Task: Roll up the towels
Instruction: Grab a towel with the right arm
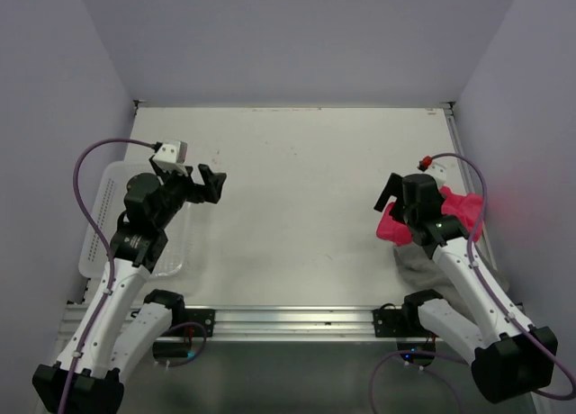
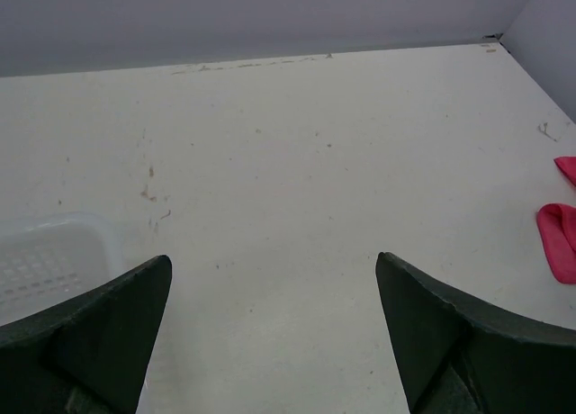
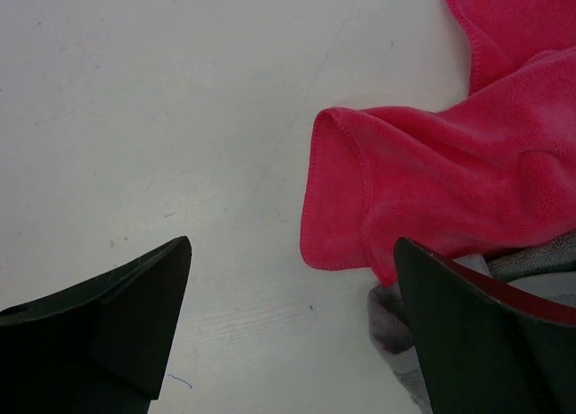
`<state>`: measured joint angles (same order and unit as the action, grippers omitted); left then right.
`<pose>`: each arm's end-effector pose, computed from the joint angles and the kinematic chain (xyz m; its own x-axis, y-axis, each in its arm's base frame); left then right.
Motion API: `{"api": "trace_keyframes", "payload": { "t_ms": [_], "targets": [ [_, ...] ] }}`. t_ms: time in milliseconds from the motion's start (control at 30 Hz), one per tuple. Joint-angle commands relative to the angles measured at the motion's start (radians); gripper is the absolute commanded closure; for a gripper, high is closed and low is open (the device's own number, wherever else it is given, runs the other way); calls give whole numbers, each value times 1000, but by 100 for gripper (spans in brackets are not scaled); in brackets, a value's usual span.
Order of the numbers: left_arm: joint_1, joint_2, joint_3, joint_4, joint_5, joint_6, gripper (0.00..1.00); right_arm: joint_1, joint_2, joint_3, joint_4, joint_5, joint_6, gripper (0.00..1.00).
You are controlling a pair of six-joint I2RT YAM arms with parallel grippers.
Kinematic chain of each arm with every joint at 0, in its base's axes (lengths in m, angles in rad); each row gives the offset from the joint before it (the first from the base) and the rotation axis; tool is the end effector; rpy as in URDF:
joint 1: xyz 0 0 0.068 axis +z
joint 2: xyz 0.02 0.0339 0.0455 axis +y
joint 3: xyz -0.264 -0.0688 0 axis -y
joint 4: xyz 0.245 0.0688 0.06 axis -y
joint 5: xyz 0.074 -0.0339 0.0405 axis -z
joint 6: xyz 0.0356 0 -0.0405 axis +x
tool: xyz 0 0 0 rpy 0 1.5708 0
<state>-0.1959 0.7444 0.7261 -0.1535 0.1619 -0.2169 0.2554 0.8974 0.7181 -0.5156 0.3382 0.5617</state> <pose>0.1749 -0.0406 0.3292 -0.2386 -0.1692 -0.9563 0.3036 0.9223 -0.2389 0.1866 0.0365 0.2663 -0.5199 0.3835 -0.7633 0.3370 0.9132 0.2293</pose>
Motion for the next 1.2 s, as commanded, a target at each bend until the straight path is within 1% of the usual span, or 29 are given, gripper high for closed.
{"api": "trace_keyframes", "payload": {
  "t_ms": [0,100,233,300,333,400,467,533,700,900,933,967,1100,1167],
  "targets": [
    [-19,-19,15,-1,-44,10,0,2,25,58,-15,8,20,1],
    [-19,-22,19,-6,-64,8,0,2,9,58,-20,27,15,1],
    [-19,-28,19,-6,-65,7,0,4,-12,53,-60,151,-25,1],
    [-20,-30,19,-9,-68,5,0,2,-20,57,-64,157,-37,1],
    [-19,-33,19,-9,-68,4,0,4,-20,64,-73,192,-37,1],
    [-19,-34,19,-11,-68,2,0,2,-14,79,-124,254,-26,1],
    [-19,-37,16,-9,-64,1,0,2,9,113,-178,326,3,1],
    [-19,-42,16,-9,-59,-1,0,4,27,139,-245,335,35,1],
    [-19,-46,13,-3,-42,-10,0,2,40,178,-421,422,145,1],
    [-19,-46,10,3,-16,-18,0,-7,51,152,-498,412,253,1],
    [-19,-48,9,3,-15,-19,0,-11,52,133,-498,413,270,2],
    [-19,-48,7,6,-12,-21,0,-16,52,123,-454,397,259,2],
    [-20,-48,6,8,-2,-24,0,-28,83,99,-296,274,185,3],
    [-20,-50,4,8,-4,-25,0,-38,130,113,-217,219,143,5]
  ]
}}
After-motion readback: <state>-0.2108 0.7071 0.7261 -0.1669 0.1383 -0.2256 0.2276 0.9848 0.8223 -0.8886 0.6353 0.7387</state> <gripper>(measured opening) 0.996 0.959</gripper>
